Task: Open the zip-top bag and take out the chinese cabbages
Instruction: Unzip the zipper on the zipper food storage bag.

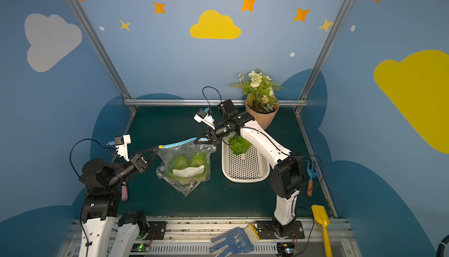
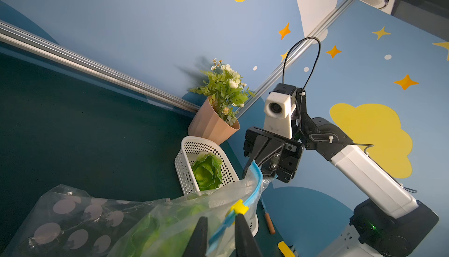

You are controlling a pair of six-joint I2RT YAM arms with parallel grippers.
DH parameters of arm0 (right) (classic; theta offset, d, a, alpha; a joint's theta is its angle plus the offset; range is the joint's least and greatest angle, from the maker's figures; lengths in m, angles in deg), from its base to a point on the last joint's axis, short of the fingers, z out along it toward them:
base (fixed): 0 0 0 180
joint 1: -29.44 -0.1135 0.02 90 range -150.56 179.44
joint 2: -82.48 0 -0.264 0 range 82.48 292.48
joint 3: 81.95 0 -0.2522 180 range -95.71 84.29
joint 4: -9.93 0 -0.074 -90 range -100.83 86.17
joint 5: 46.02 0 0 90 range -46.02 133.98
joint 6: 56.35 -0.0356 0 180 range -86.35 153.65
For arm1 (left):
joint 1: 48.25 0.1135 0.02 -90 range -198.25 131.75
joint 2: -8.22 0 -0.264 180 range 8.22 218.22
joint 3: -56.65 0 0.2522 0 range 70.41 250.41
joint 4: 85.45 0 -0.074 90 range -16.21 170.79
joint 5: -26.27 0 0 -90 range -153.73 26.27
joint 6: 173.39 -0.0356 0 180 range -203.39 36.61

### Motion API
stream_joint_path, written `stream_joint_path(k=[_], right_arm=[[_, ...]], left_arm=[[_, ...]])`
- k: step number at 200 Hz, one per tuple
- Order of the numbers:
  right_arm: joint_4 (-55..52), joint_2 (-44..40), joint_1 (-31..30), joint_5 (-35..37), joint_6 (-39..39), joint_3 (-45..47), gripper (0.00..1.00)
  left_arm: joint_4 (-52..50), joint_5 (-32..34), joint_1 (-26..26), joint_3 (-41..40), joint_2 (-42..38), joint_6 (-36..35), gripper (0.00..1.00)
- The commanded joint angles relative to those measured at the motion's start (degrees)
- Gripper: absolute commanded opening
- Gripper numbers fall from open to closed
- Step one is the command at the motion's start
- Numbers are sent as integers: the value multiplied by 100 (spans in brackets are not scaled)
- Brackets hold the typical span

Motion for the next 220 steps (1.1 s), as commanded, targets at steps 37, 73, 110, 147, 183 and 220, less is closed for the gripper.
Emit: stream_joint_path(k=[37, 73, 110, 147, 183, 220], right_arm=[[-175, 101, 23, -70, 135, -144, 0], [-187, 110, 23, -71, 140, -145, 0], [-223, 136, 23, -77, 153, -158, 0], [-263, 171, 23, -80, 162, -193, 0], [-298, 162, 8, -68, 183, -218, 0], [-354, 154, -21, -35, 206, -284, 9]], left_arm=[[162, -39, 54, 56, -60, -27, 20], [38, -42, 66, 108, -83, -117, 19], [-25, -94, 82, 148, -69, -147, 18], [-28, -154, 92, 187, -54, -171, 14], [-23, -268, 93, 246, -52, -202, 8], [65, -338, 94, 231, -53, -187, 4]])
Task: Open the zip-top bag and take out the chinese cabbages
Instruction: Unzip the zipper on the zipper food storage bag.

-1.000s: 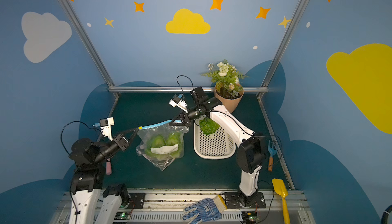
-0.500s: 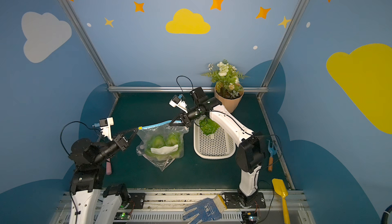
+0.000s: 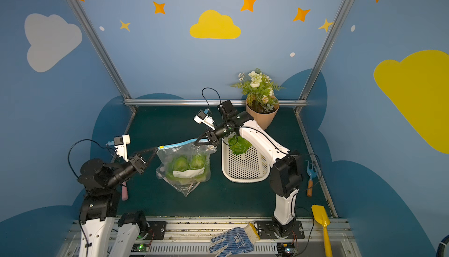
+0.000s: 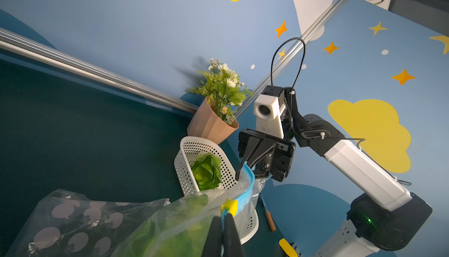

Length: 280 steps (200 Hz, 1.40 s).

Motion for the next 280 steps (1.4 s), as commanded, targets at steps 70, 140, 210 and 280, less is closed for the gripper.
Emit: stream_joint_path(k=[70, 140, 210, 280], right_arm=[[-266, -122, -19, 399, 157, -529, 75], [-305, -18, -321, 338, 225, -1259, 63], [-1884, 969, -948, 313, 999, -3029, 24], [-1867, 1242, -1230, 340, 948, -3293, 18]], left_arm=[[213, -554, 11, 136, 95, -134, 4], [-532, -912, -12, 479, 309, -759, 4], [-684, -955, -114, 583, 456, -1068, 4], [-636, -939, -323, 628, 629, -1173, 4]])
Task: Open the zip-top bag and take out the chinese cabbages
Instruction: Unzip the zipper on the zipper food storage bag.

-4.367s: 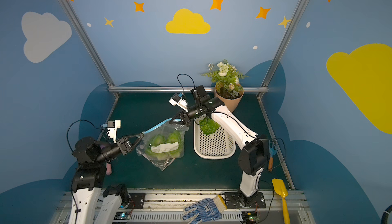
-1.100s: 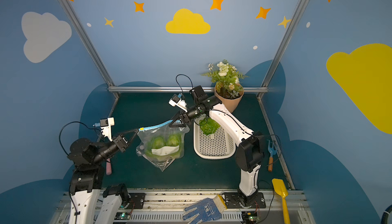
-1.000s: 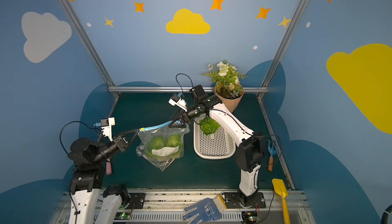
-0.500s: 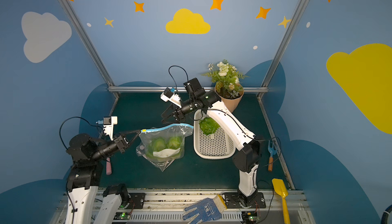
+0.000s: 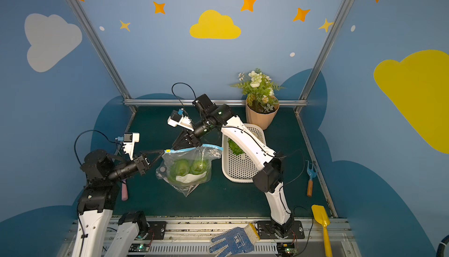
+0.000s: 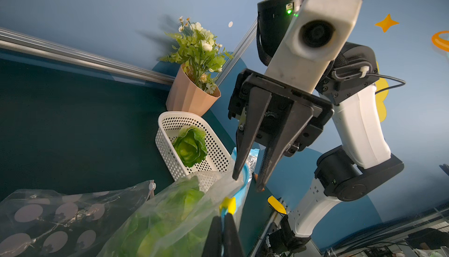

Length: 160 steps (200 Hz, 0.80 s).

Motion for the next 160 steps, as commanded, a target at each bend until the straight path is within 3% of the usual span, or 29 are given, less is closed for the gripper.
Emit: stream_joint_path(k=[1, 18, 160], right_arm=[[-164, 92, -72, -48, 60, -246, 17], [-171, 154, -106, -75, 42, -313, 13], [-442, 335, -293, -267, 87, -503, 12]], left_arm=[[48, -69, -59, 136, -4, -151, 4], [87, -34, -98, 119, -30, -134, 4], [145, 129, -317, 102, -75, -188, 4]])
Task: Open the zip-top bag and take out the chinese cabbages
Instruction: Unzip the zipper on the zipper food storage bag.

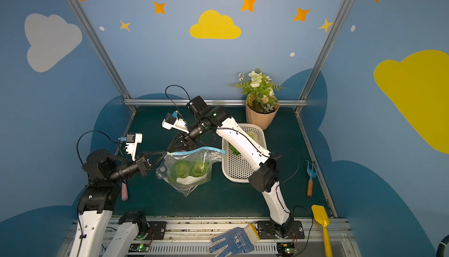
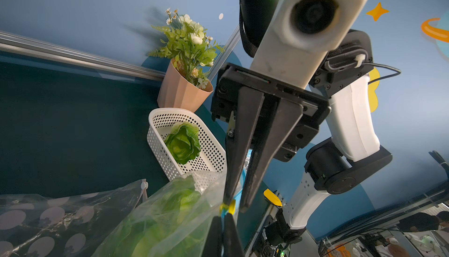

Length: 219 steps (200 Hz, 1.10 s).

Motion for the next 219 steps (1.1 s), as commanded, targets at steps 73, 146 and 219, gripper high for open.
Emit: stream_joint_path(k=[73, 146, 219], right_arm=[[-633, 171, -76, -14, 91, -284, 21], [-75, 141, -48, -28, -287, -367, 28], [-100, 214, 32, -2, -391, -343, 28]], left_arm=[[178, 64, -57, 101, -39, -135, 4], [137, 69, -159, 30, -82, -136, 4], [171, 100, -184, -70, -203, -95, 4]])
